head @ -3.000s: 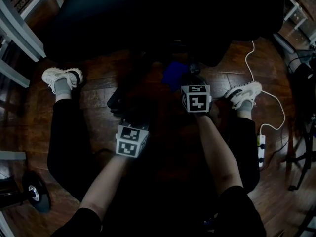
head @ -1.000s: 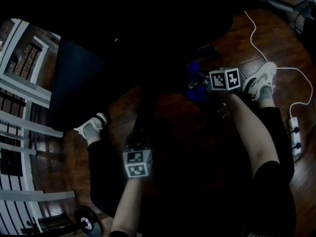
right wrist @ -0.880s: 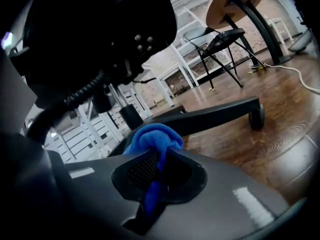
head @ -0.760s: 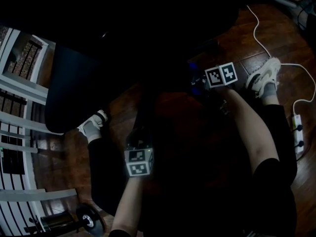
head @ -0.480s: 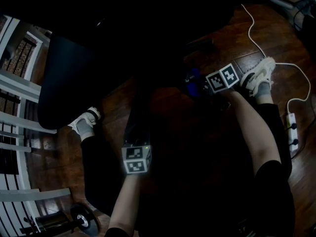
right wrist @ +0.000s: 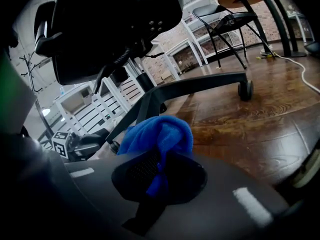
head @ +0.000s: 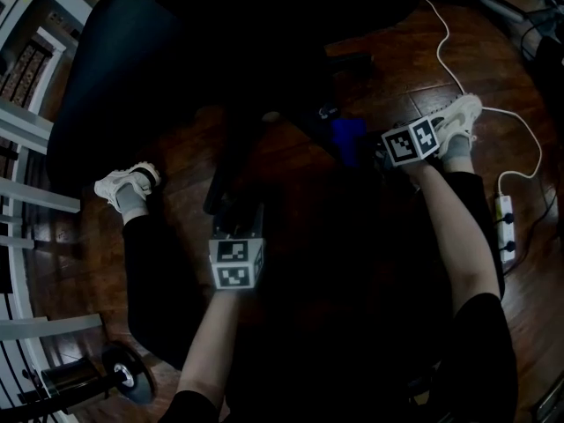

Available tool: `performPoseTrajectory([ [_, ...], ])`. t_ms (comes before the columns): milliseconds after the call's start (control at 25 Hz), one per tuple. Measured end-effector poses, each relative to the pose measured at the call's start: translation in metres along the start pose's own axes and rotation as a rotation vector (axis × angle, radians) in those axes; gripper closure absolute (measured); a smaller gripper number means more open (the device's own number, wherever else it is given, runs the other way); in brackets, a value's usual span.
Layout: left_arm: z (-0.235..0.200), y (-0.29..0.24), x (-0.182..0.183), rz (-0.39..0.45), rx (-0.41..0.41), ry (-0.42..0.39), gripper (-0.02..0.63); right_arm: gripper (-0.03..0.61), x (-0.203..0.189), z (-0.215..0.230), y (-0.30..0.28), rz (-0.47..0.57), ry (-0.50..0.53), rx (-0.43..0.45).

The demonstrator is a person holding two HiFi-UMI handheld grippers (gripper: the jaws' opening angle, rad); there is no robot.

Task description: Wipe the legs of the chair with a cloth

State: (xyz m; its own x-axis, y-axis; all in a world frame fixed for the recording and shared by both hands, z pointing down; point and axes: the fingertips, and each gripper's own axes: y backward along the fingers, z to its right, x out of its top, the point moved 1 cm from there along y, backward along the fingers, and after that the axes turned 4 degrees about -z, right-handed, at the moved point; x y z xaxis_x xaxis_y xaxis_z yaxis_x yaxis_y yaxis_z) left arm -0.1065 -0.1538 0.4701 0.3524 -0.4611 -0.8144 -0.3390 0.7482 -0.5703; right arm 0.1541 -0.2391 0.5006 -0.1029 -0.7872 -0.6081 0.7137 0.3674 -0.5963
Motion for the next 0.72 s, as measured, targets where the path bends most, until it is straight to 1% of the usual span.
performPoseTrajectory([
  [120, 0.003, -0.001, 0.000, 0.003, -0.008, -0.006, 0.463, 0.546, -0.012, -0.002, 0.010, -0.017, -0.003, -0.010],
  [240, 0.009, -0.004, -0.004, 0.004, -0.024, 0.023, 0.463, 0.546, -0.023, -0.003, 0.018, -0.013, -0.026, -0.012],
  [520, 0.032, -0.018, 0.000, 0.014, -0.077, 0.160, 0.463, 0.546, -0.042, -0.006, 0.036, 0.099, -0.138, -0.020],
  [640, 0.035, -0.015, 0.005, 0.037, -0.095, 0.243, 0.463, 0.546, -0.054, -0.007, 0.046, 0.132, -0.182, -0.012],
  [720, 0.033, -0.011, 0.009, 0.057, -0.097, 0.261, 0.463, 0.546, -0.061, -0.006, 0.049, 0.149, -0.209, -0.004],
])
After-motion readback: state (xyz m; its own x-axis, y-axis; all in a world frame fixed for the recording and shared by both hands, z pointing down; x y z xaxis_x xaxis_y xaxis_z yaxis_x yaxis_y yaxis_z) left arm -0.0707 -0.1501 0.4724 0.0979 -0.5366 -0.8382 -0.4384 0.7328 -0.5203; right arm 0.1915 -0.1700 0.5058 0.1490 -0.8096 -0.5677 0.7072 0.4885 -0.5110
